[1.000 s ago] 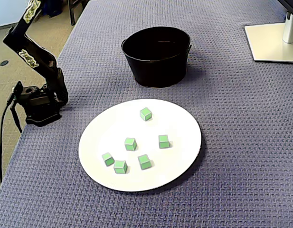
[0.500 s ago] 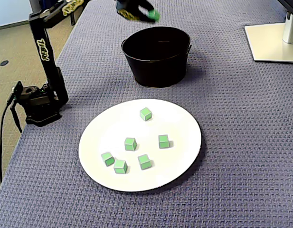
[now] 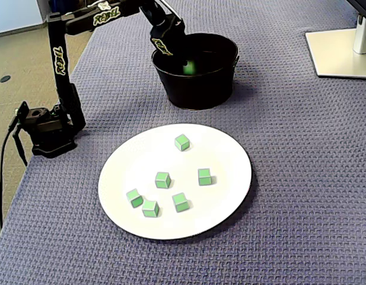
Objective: Pick up the items on the white plate and put them in the black container.
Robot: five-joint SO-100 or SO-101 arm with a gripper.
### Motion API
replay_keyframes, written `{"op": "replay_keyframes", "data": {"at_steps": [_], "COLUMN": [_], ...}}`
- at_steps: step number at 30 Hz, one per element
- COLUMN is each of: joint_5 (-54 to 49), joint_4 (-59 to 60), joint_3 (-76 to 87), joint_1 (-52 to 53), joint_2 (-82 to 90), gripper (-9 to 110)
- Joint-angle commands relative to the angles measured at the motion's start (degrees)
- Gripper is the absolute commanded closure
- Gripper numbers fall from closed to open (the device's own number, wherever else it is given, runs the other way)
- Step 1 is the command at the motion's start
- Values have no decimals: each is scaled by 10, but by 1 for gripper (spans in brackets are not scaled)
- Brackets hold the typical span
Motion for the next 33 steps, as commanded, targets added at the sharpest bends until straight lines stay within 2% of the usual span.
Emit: {"op": "replay_keyframes", "data": {"at_steps": [1, 5, 6, 10, 13, 17, 21, 26, 33], "joint_5": [-34, -91, -112, -246, -387, -571, -694, -751, -762], "joint_4": [34, 98, 110, 139, 158, 124, 119, 114, 145], "joint_3": [-7, -67, -78, -98, -115, -98, -61, -18, -41], "joint_1": [23, 58, 71, 147, 234, 350, 422, 458, 457], "joint_2": [105, 162, 176, 207, 187, 156, 134, 89, 6], "gripper": [82, 77, 73, 70, 69, 65, 65, 63, 59]}}
